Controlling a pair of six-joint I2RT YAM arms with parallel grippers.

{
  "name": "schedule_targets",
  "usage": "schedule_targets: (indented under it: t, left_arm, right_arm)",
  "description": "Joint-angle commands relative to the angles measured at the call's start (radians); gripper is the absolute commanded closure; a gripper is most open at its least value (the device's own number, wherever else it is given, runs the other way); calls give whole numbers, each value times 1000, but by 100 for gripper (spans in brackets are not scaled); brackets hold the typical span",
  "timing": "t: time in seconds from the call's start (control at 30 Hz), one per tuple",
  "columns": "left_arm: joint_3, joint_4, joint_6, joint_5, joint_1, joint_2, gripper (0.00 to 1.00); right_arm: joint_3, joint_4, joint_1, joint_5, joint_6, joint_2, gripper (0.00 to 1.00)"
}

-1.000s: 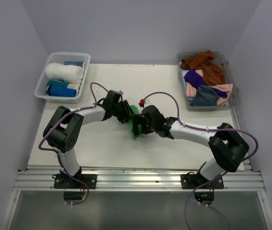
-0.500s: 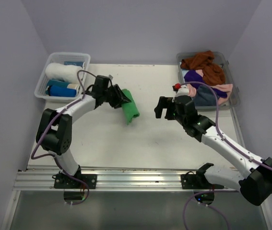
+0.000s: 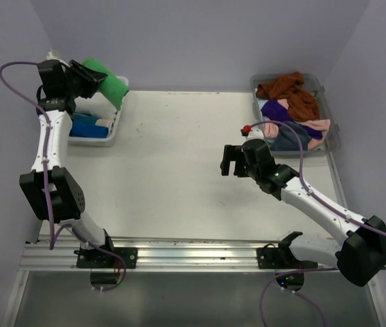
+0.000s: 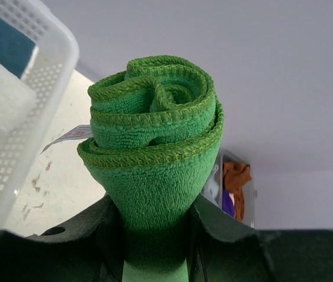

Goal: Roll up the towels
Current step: Place the rolled towel into the container

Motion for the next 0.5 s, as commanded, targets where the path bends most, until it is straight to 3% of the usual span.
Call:
schedule_targets:
  t: [0.0, 0.1, 0.23, 0.3, 0.47]
  left_arm:
    - [72, 96, -58, 0, 45, 28, 79]
    - [131, 161, -98, -3, 75, 91, 80]
    - [203, 129, -113, 16, 101, 151, 83]
    - [151, 145, -107, 1, 115, 122, 82]
    - [-52, 374, -165, 60, 178, 88, 81]
  right_arm:
    - [17, 18, -4, -30, 10, 23, 4]
    - [28, 15, -4, -42, 10, 58, 4]
    - [40, 12, -4, -56, 12, 92, 5]
    - [47, 16, -4, -61, 10, 112, 5]
    - [84, 24, -4, -99, -10, 175, 5]
